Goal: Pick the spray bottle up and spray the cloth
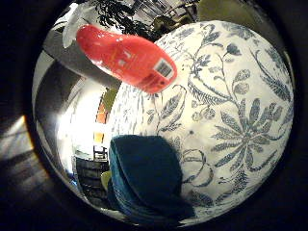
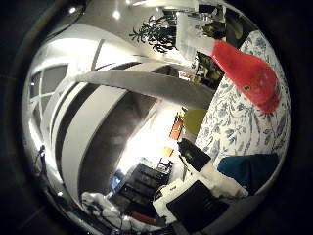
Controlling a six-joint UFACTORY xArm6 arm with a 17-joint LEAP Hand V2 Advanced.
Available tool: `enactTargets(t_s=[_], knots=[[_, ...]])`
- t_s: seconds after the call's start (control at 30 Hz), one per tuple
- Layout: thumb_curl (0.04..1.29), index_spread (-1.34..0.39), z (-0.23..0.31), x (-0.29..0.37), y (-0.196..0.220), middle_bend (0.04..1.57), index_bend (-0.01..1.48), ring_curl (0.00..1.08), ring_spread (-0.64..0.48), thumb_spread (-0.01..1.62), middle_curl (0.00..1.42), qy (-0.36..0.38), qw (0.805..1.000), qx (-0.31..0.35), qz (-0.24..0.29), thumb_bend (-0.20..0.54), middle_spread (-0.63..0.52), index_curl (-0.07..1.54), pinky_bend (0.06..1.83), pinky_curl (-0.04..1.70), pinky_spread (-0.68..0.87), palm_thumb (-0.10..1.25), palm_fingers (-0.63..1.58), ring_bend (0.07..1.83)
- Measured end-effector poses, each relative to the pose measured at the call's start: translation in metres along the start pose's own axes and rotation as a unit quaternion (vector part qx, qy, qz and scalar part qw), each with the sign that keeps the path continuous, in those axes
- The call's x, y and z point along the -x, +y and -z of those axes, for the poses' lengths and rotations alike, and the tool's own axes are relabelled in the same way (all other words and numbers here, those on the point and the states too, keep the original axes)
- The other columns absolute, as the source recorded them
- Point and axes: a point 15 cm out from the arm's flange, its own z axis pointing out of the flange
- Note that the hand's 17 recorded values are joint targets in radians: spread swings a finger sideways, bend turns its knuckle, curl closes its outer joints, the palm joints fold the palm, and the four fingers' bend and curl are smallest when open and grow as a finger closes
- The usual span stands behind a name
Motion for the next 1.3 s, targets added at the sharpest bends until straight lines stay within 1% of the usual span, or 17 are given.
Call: enactTargets(t_s=[0.1,0.23,0.4,0.67,0.93,1.3], knots=[[0.4,-0.11,0.009,-0.003,-0.005,0.25,0.15,0.26,0.24,0.99,0.33,0.002,1.0,-0.015,-0.012,-0.026,0.23,0.28,0.33,0.35,0.38,0.75,-0.01,0.37],[0.39,-0.1,0.016,-0.012,0.014,0.24,0.15,0.26,0.24,0.99,0.33,0.003,0.999,-0.029,-0.043,-0.026,0.23,0.27,0.32,0.34,0.38,0.74,0.0,0.36],[0.38,-0.09,0.025,-0.02,0.018,0.24,0.15,0.27,0.24,0.99,0.33,0.007,0.998,-0.04,-0.057,-0.025,0.23,0.27,0.32,0.34,0.38,0.74,0.01,0.36],[0.37,-0.08,0.018,-0.023,0.014,0.24,0.15,0.28,0.24,0.99,0.34,-0.009,0.993,-0.072,-0.09,-0.027,0.23,0.26,0.32,0.33,0.38,0.72,0.01,0.36],[0.36,-0.08,-0.009,-0.023,0.01,0.24,0.15,0.28,0.24,0.99,0.34,-0.032,0.99,-0.075,-0.119,-0.026,0.23,0.26,0.32,0.33,0.36,0.71,0.02,0.36],[0.35,-0.07,-0.029,-0.028,-0.01,0.24,0.15,0.29,0.24,1.0,0.34,-0.025,0.99,-0.069,-0.117,-0.025,0.23,0.26,0.32,0.32,0.36,0.69,0.02,0.36]])
